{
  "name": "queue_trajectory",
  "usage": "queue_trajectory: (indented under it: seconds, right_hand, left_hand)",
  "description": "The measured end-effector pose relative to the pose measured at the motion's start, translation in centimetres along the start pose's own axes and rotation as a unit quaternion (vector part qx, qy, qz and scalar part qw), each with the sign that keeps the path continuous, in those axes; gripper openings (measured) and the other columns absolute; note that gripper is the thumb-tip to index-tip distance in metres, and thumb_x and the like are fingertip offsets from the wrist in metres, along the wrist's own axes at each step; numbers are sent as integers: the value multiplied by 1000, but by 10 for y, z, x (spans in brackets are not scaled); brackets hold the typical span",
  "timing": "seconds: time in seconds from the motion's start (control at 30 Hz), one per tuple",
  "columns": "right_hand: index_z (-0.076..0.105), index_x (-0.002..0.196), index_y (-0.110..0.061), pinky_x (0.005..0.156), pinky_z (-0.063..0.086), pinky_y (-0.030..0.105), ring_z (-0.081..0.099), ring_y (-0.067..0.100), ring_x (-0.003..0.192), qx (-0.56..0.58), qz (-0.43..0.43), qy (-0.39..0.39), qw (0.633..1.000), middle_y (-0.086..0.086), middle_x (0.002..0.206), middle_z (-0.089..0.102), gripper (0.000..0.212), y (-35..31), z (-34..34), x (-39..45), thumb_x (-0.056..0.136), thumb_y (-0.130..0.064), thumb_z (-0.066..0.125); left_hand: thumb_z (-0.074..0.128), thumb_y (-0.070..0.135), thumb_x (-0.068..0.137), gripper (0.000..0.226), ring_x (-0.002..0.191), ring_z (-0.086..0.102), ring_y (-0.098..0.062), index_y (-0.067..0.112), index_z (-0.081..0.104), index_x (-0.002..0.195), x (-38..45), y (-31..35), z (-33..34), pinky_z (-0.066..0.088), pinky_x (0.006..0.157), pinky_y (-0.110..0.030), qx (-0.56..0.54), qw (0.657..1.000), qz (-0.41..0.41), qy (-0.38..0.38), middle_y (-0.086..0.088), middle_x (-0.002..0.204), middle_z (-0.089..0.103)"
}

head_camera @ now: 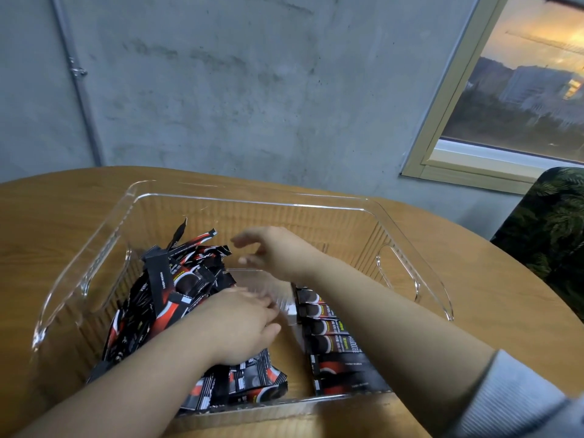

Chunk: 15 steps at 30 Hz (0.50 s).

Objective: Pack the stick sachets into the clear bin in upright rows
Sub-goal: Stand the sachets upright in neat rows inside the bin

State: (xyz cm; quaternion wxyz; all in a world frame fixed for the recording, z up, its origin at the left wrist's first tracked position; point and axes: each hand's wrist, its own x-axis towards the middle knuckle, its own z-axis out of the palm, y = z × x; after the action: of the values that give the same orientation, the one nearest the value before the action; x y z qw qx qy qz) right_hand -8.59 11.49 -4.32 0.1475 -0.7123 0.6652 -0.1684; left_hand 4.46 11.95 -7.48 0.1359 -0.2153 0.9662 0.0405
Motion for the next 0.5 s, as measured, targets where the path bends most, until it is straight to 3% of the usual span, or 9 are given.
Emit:
queue_trajectory:
  seconds: [0.2, 0.3, 0.37, 0.5]
  right_hand:
    - [68, 111, -11, 78, 45, 21, 62, 13, 74, -18, -27, 31, 999, 6, 107, 71, 22, -2, -4, 28, 89, -14, 64]
    - [70, 110, -14, 80, 45, 22, 66, 17, 89, -58, -59, 29, 996, 1, 105, 72, 24, -1, 1, 29, 87, -21, 68]
    - [68, 114, -16, 79, 50, 25, 68, 17, 85, -67, -62, 3, 996, 1, 106, 72, 28, -2, 8, 32, 87, -20, 68]
    - [71, 102, -7, 60, 56, 27, 70, 18, 60, -12, -37, -47, 998, 8, 93, 73, 15, 4, 16, 38, 89, -7, 63]
  left_hand:
    - [19, 38, 104, 52, 147, 8, -13, 18, 25, 152, 1, 0, 1, 2, 120, -32, -2, 1000, 0, -2, -1, 161, 11]
    - [19, 37, 104, 52, 147, 9, -13, 17, 26, 151, -1, 1, -1, 2, 119, -31, -4, 1000, 1, 1, -1, 161, 12]
    - [20, 37, 104, 52, 147, 9, -13, 17, 26, 151, 0, 1, -1, 2, 119, -31, -4, 1000, 0, 6, -2, 160, 12]
    - [21, 38, 104, 52, 147, 9, -14, 16, 26, 151, 0, 1, 0, 2, 118, -31, -5, 1000, -1, 5, -3, 160, 12]
